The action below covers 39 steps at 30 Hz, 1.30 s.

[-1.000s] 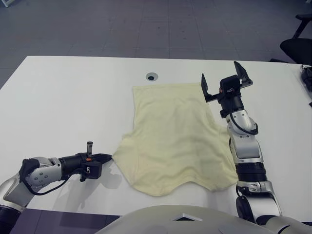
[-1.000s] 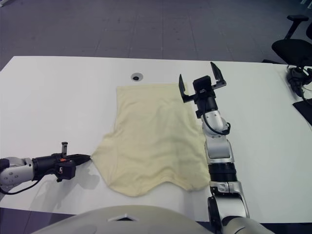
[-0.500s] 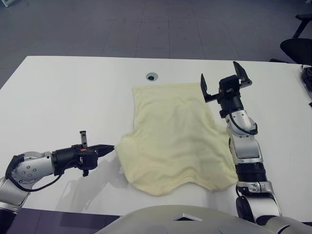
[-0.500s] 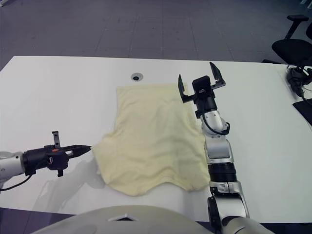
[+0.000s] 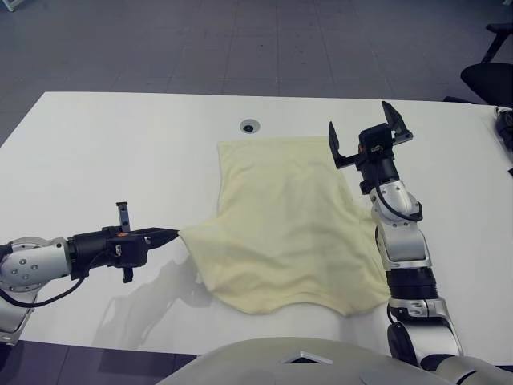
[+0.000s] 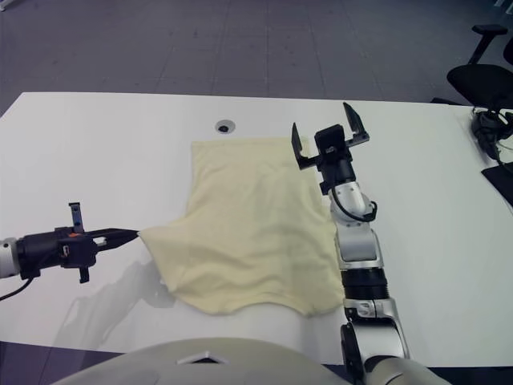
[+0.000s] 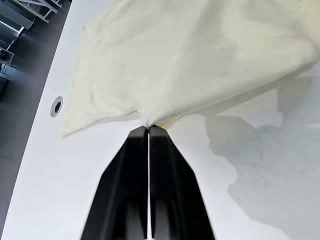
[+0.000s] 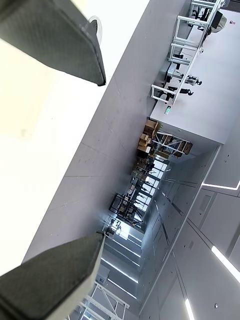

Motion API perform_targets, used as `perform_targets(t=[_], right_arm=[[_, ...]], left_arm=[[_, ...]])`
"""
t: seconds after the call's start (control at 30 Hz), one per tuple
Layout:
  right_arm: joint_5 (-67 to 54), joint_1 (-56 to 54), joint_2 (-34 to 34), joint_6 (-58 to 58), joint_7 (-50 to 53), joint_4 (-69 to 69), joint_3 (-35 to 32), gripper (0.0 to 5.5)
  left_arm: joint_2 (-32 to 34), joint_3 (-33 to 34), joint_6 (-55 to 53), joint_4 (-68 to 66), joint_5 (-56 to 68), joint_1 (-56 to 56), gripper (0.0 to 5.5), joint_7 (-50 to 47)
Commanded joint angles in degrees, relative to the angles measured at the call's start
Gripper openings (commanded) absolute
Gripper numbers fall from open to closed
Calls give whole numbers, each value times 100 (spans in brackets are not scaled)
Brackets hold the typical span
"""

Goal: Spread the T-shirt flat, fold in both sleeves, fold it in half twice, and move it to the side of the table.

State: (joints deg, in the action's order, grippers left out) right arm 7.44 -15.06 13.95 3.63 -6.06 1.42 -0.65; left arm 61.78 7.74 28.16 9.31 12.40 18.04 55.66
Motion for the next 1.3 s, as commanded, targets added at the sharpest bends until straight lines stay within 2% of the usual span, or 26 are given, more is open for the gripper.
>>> perform_targets(t=[0.03,0.23,0.43,0.67,1.03,1.3], right_arm=[[24,4,-34,-100,21,-85,33,540],[36,14,-43,-122,16,-111,42,540],[108,1,-102,-164,31,-163,131,540],[229,-87,-191,-162,37,-151,314,540],[361,-117,-219,-138,58,-140,414,540],[426,-149,-255,-134,55,-129,454,540]], left_arm=[[-55,-81,-28,-298,-220,-334,1,93],[-276,-500,-137,199,-256,-524,1,161],[-612,-1315,-346,457,-657,-1096,1,323],[-790,-1675,-360,302,-1048,-1514,1,339],[-1702,-2518,-1029,247,-1598,-2290,1,198],[-2191,-3165,-1189,336,-1821,-2444,1,272]])
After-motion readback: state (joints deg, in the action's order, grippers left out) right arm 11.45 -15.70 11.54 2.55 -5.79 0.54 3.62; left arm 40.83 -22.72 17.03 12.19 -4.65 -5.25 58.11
